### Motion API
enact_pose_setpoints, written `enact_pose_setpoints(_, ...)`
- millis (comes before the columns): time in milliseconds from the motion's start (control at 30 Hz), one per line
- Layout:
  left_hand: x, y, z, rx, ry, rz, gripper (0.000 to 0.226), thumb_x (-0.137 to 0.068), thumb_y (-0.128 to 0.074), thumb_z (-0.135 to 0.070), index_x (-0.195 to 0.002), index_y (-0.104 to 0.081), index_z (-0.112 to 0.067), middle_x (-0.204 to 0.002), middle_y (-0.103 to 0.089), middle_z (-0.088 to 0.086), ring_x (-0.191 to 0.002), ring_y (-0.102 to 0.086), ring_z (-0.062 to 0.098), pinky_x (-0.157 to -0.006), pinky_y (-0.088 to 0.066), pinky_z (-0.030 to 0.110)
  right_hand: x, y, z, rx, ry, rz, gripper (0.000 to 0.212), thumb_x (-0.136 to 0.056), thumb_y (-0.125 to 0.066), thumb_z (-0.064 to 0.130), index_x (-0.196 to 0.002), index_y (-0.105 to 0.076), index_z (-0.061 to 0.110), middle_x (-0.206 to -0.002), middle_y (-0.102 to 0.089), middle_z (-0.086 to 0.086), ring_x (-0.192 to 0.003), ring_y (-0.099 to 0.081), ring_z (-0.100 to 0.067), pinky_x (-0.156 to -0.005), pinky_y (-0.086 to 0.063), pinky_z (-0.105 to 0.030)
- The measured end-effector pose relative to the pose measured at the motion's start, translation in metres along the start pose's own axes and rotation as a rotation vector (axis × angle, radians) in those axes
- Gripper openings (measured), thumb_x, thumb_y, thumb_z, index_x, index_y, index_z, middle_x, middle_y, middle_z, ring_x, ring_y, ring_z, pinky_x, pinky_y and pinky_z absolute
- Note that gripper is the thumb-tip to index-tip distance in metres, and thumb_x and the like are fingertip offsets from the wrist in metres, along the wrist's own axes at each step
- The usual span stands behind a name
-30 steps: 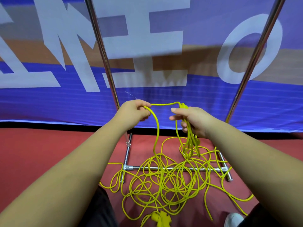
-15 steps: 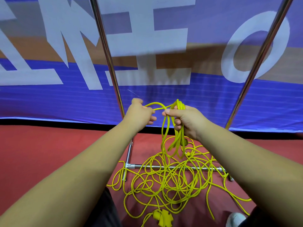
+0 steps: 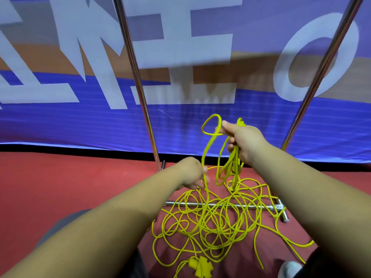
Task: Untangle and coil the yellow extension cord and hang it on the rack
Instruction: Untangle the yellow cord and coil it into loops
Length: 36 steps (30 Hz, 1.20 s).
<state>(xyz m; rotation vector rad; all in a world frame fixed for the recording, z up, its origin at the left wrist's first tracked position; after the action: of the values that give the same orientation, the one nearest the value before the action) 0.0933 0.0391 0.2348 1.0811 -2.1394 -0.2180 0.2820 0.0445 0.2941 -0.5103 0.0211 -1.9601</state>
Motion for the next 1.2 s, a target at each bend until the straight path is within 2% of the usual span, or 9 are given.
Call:
enact_pose_setpoints(133,0.015,0.046,-0.007,0.582,0.175,-0.283,0.022,-0.108,-0.033,-0.001,-0.127,-0.043,-0.001,-0.074,-0.070,0.017,-0.052,-0.072,0.022,-0.042,-0.059,0.038,-0.009,0.023,-0.012,0.134,-0.063,-0.117,0.014,-0.099,-0.073,0.020,-0.100,-0.065,0.009,-0.088,-0.079,-0.006,-0.045,-0.042,-0.007,-0.042,-0.041,-0.022)
enact_pose_setpoints(267,0.016,0.075,0.009,0.693,0.320,-0.274,0.015,-0.107,-0.035,0.000,-0.116,-0.047,-0.002,-0.088,-0.056,0.019,-0.061,-0.066,0.019,-0.040,-0.058,0.036,-0.016,0.036,-0.021,0.201,-0.111,-0.147,0.013,-0.099,-0.071,0.019,-0.095,-0.062,0.012,-0.071,-0.066,-0.003,-0.048,-0.038,-0.012,-0.041,-0.035,-0.021)
enact_pose_setpoints(333,0.019,0.079,0.013,0.382,0.332,-0.169,0.010,-0.105,-0.045,-0.004,-0.101,-0.054,-0.003,-0.079,-0.056,0.013,-0.059,-0.057,0.016,-0.043,-0.054,0.029,-0.019,0.036,-0.020,0.215,-0.101,-0.144,0.017,-0.101,-0.067,0.020,-0.087,-0.059,0.014,-0.066,-0.058,-0.002,-0.046,-0.036,-0.013,-0.041,-0.034,-0.020)
enact_pose_setpoints(400,0.024,0.088,0.005,-0.219,0.257,-0.152,0.002,-0.099,-0.053,-0.003,-0.100,-0.053,-0.004,-0.073,-0.058,0.010,-0.059,-0.055,0.022,-0.046,-0.044,0.027,-0.019,0.035,-0.019,0.219,-0.089,-0.155,0.019,-0.102,-0.064,0.019,-0.084,-0.057,0.015,-0.066,-0.054,-0.001,-0.045,-0.037,-0.014,-0.042,-0.035,-0.022)
enact_pose_setpoints(500,0.026,0.089,-0.015,-0.992,0.105,-0.197,0.027,-0.096,-0.055,-0.004,-0.122,-0.048,-0.005,-0.102,-0.068,0.015,-0.085,-0.065,0.032,-0.058,-0.048,0.038,-0.019,0.034,-0.014,0.232,-0.071,-0.170,0.020,-0.102,-0.063,0.019,-0.084,-0.058,0.015,-0.066,-0.052,-0.001,-0.047,-0.038,-0.015,-0.045,-0.036,-0.027)
enact_pose_setpoints(567,0.022,0.076,-0.017,-1.192,-0.029,-0.096,0.029,-0.097,-0.059,-0.008,-0.123,-0.065,-0.019,-0.116,-0.069,0.006,-0.102,-0.065,0.029,-0.078,-0.054,0.038,-0.018,0.033,-0.010,0.246,-0.055,-0.169,0.019,-0.102,-0.064,0.020,-0.085,-0.059,0.015,-0.066,-0.051,-0.001,-0.048,-0.038,-0.016,-0.046,-0.037,-0.028)
enact_pose_setpoints(800,0.037,0.057,-0.046,-0.780,-0.483,0.206,0.030,-0.097,-0.070,-0.013,-0.109,-0.079,-0.038,-0.103,-0.061,-0.013,-0.099,-0.062,0.006,-0.094,-0.049,0.025,-0.014,0.017,-0.006,0.422,0.008,0.034,0.021,-0.099,-0.071,0.026,-0.085,-0.060,0.014,-0.070,-0.056,-0.004,-0.050,-0.045,-0.016,-0.049,-0.042,-0.028)
enact_pose_setpoints(1000,0.038,0.083,-0.065,-0.366,-0.523,-0.102,0.023,-0.088,-0.080,-0.009,-0.104,-0.075,-0.025,-0.094,-0.074,-0.005,-0.080,-0.065,-0.002,-0.075,-0.051,0.018,0.007,-0.011,-0.024,0.515,-0.124,0.312,0.017,-0.103,-0.068,0.028,-0.105,-0.066,0.011,-0.087,-0.077,-0.006,-0.064,-0.071,-0.017,-0.050,-0.056,-0.028)
enact_pose_setpoints(1200,0.037,0.099,-0.072,-0.185,-0.557,-0.241,0.011,-0.089,-0.080,-0.014,-0.095,-0.073,-0.019,-0.084,-0.070,0.005,-0.067,-0.061,0.005,-0.064,-0.050,0.017,0.026,-0.033,-0.040,0.551,-0.195,0.488,0.016,-0.105,-0.063,0.026,-0.110,-0.067,0.012,-0.104,-0.081,-0.014,-0.085,-0.078,-0.027,-0.082,-0.063,-0.045)
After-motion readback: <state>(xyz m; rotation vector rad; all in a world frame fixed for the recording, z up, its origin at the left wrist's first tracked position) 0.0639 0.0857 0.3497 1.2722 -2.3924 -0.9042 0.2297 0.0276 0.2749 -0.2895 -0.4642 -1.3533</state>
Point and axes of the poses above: each hand's wrist, its own x-axis away from the middle knuckle, its own y-axis out of the back of the hand, z = x × y, the point moved 7 cm from there along -x, towards the middle knuckle
